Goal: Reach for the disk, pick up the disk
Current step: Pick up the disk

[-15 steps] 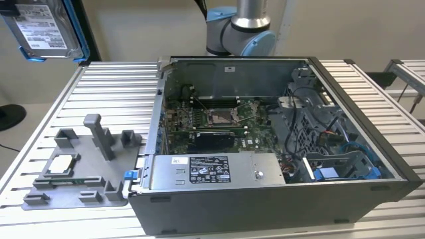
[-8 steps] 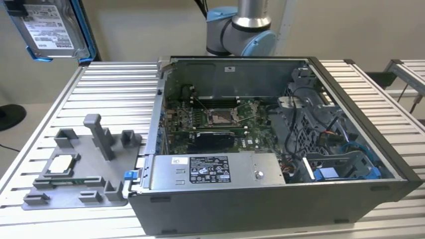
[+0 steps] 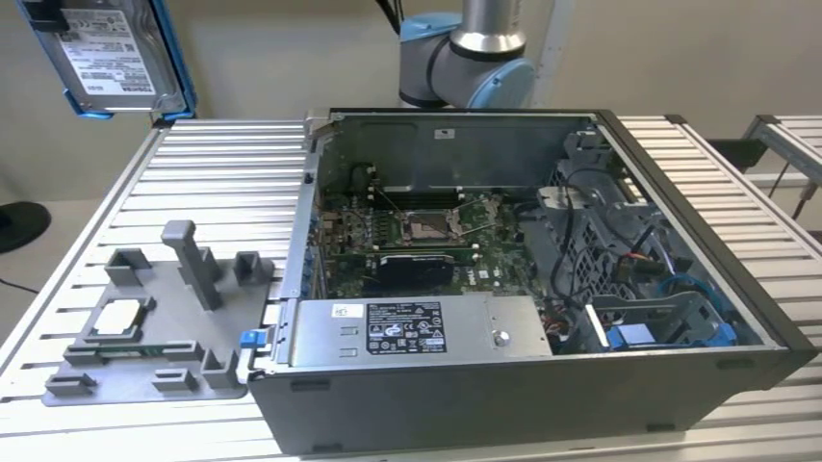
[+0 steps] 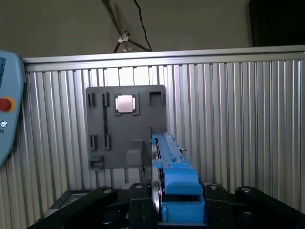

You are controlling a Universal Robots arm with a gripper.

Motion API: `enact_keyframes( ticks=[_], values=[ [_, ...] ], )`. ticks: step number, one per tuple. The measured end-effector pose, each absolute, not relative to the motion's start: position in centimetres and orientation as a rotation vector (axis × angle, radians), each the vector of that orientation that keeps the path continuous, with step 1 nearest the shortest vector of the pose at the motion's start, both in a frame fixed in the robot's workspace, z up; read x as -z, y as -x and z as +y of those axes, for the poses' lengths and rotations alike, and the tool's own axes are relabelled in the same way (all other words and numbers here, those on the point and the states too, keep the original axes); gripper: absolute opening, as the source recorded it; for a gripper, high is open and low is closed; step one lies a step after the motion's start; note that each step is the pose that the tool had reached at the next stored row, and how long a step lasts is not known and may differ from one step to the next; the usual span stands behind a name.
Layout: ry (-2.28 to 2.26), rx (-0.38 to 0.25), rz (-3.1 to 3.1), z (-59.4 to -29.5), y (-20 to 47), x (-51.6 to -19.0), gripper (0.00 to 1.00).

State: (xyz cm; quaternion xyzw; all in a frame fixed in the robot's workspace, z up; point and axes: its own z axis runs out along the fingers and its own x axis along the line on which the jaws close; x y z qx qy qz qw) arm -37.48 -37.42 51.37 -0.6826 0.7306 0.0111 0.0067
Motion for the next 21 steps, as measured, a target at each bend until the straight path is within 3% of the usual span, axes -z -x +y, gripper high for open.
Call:
enact_keyframes(
  ticks=[21],
  values=[
    [2.137, -0.035, 2.284, -37.4, 33.1, -51.4, 0.0]
  ],
)
